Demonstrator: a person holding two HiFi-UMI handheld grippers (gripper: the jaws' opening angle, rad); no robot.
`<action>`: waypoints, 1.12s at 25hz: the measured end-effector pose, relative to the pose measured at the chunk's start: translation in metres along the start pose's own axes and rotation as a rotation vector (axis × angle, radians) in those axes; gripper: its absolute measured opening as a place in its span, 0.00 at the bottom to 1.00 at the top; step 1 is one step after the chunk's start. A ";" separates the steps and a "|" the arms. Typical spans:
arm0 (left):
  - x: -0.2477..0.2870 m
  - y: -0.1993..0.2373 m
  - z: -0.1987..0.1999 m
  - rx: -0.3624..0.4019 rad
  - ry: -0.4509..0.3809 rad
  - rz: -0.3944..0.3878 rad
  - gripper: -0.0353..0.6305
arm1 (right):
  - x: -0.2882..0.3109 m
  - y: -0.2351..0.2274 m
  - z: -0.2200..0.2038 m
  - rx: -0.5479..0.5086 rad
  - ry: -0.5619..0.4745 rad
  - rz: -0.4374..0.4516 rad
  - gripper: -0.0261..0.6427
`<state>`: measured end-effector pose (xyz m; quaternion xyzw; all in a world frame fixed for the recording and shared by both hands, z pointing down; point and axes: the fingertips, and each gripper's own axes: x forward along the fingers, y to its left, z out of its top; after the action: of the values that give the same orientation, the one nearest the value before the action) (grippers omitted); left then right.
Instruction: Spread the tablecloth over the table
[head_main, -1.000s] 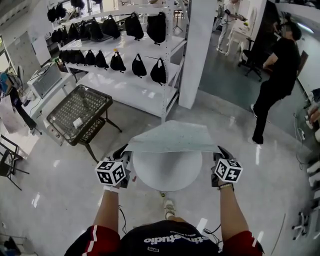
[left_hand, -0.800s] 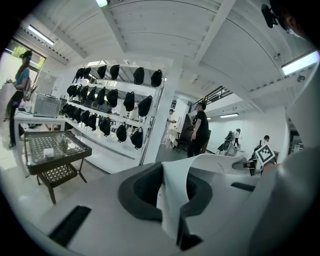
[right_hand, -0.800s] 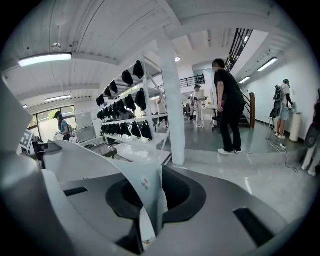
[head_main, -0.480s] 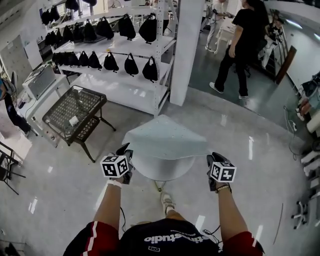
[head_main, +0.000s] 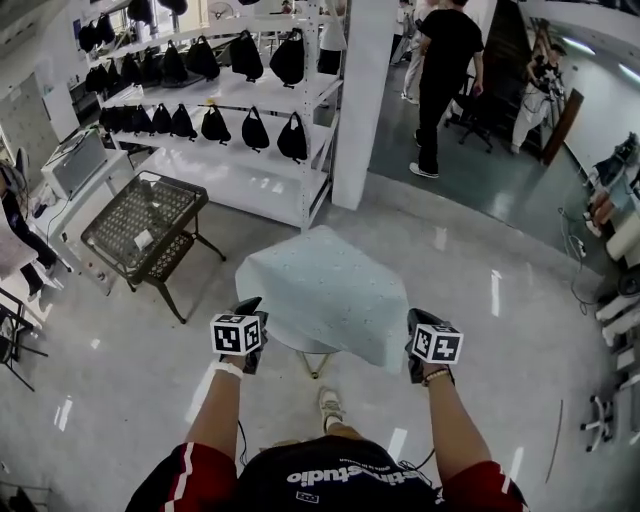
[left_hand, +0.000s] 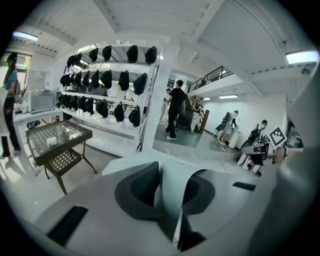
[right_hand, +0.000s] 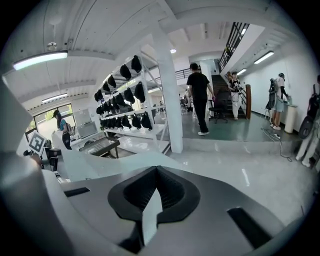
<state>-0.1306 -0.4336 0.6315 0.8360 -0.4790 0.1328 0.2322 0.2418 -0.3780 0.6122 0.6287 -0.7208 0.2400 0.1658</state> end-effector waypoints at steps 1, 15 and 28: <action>0.002 -0.002 -0.005 0.022 0.025 0.005 0.14 | 0.001 0.001 -0.002 0.007 0.000 0.007 0.08; -0.033 -0.013 -0.045 0.131 0.182 -0.073 0.36 | -0.004 0.029 -0.004 0.013 -0.023 0.066 0.08; -0.106 0.005 -0.053 0.049 0.079 -0.011 0.35 | -0.030 0.063 0.000 0.013 -0.081 0.103 0.08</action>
<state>-0.1884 -0.3301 0.6312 0.8382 -0.4614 0.1761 0.2313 0.1838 -0.3472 0.5878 0.6012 -0.7566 0.2274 0.1198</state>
